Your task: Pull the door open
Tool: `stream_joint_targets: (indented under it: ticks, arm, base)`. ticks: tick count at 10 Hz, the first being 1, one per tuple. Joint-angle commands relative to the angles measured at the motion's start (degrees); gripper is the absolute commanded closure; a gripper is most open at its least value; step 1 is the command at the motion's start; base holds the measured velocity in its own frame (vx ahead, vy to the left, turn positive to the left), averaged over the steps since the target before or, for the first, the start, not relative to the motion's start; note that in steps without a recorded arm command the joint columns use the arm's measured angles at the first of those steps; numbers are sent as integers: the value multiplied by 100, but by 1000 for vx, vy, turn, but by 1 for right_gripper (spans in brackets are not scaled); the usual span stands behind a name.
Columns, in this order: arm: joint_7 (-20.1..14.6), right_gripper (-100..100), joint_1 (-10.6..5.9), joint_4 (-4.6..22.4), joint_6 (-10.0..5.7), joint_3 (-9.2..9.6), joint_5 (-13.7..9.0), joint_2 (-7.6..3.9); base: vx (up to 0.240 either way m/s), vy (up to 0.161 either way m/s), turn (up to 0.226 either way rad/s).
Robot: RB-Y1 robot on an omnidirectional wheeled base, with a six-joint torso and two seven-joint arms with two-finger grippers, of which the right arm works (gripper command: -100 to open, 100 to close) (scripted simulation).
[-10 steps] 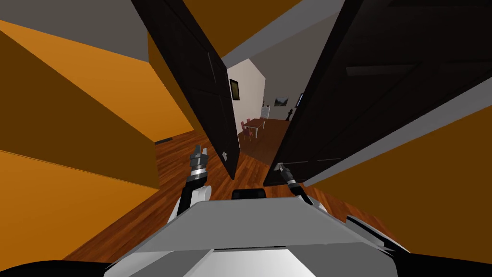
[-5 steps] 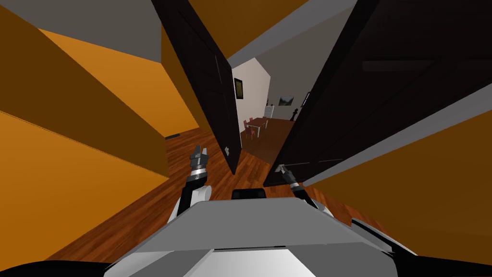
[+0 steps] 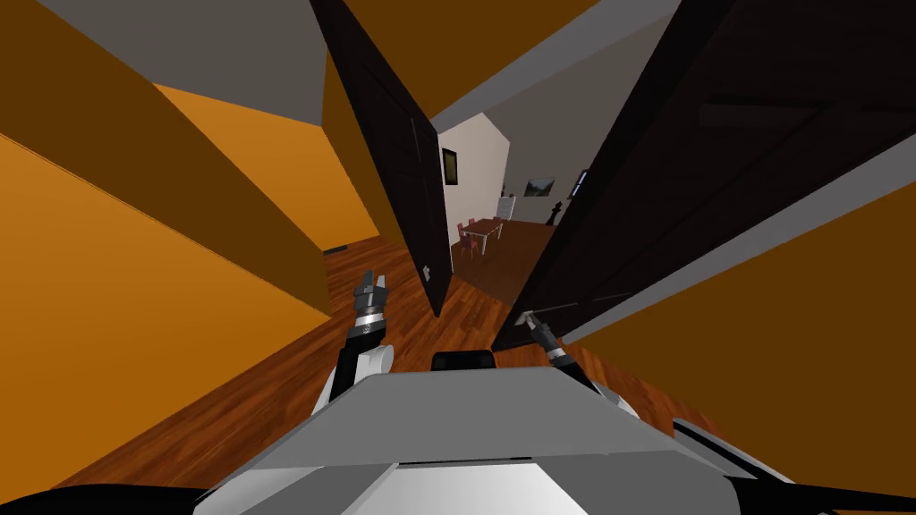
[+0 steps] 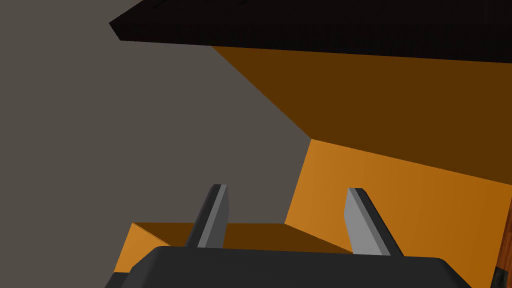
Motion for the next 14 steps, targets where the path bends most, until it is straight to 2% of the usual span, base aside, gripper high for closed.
stream_joint_targets:
  ticks: [1, 2, 3, 4, 6, 12, 14]
  arm:
    - [-65, 100, 33, 49, -162, 96, 6, -31]
    - [-44, 100, 9, 48, -87, 59, 4, -22]
    - [-73, 100, -93, 153, -7, -86, 157, 88]
    - [-78, 100, -119, 174, 15, -123, 191, 112]
    - [-100, 100, -251, 278, 121, -308, 361, 236]
    - [-189, 100, -778, 692, 544, -1047, 1041, 728]
    - [-212, 100, -917, 801, 654, -1241, 1220, 858]
  base:
    - [-150, -60, 81]
    - [-65, -26, 12]
    - [-156, -40, 129]
    - [-220, -49, 153]
    - [-168, -59, 111]
    - [-216, -91, 168]
    - [-164, -70, 135]
